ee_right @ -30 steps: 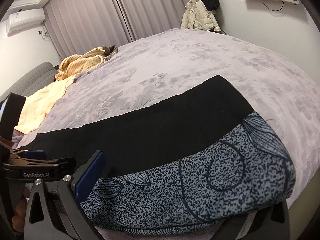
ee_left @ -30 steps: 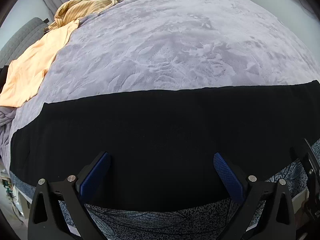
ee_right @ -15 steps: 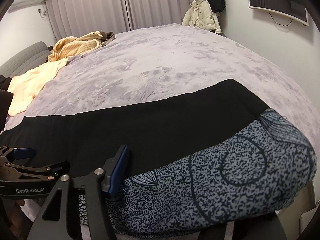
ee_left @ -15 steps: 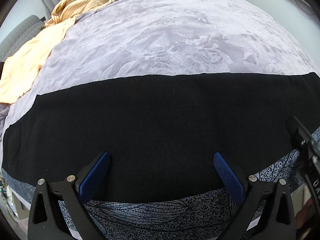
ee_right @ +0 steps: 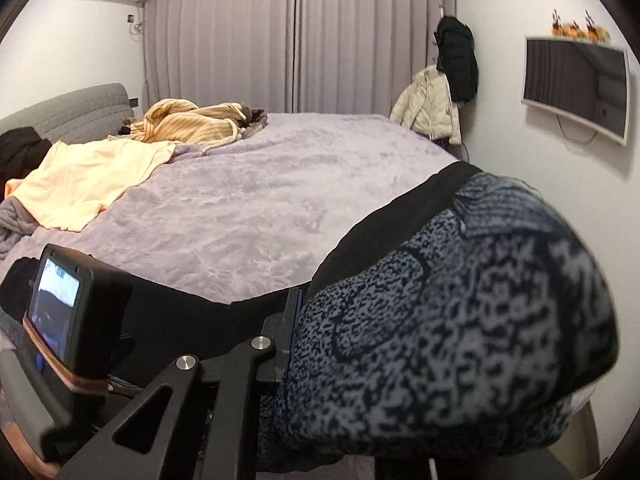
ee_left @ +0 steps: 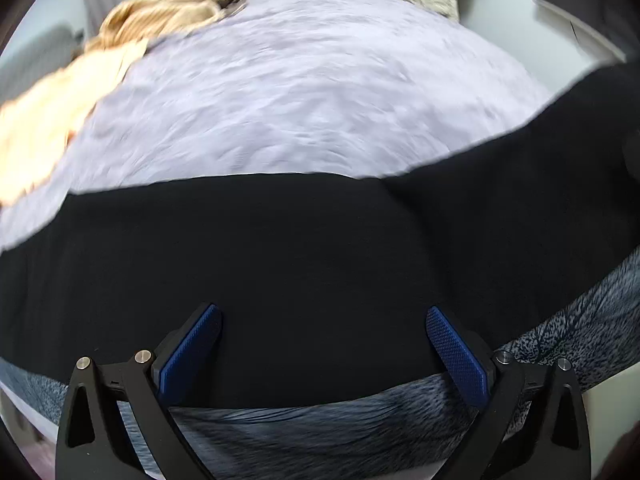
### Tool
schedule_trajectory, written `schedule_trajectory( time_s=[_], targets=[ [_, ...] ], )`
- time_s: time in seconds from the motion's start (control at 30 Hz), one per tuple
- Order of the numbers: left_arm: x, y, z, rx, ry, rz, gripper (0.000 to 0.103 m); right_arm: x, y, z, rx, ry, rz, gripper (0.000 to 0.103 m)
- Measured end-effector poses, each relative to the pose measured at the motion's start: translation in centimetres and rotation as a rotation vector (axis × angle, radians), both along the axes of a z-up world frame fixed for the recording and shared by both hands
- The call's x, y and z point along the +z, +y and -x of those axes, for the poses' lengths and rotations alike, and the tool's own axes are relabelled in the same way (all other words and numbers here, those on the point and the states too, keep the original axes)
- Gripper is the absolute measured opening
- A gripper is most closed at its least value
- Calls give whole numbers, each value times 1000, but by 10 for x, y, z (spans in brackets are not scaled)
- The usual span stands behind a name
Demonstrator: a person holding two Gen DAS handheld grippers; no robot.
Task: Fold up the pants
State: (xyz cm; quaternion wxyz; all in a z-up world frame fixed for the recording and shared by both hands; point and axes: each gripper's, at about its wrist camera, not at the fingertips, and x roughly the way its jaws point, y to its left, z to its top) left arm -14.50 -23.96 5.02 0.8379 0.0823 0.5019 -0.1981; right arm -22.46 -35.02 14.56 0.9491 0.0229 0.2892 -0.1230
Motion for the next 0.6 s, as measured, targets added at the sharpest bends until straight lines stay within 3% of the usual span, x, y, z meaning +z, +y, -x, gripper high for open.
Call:
schedule_trajectory(
  time_s=[0.13, 0.23, 0.43, 0.5, 0.6],
  targets=[
    [33, 66, -25, 86, 8, 160, 103, 26, 53, -6, 59, -56, 171, 14],
    [52, 117, -44, 166, -4, 232, 103, 22, 105, -19, 99, -63, 353, 14],
    [63, 232, -84, 375, 1, 293, 103, -23, 203, -53, 205, -39, 653, 14],
    [60, 264, -91, 411, 24, 322, 103, -40, 228, -63, 242, -19, 725, 14],
    [60, 273, -84, 403, 27, 333, 103, -70, 261, -73, 303, 23, 830, 14]
  ],
)
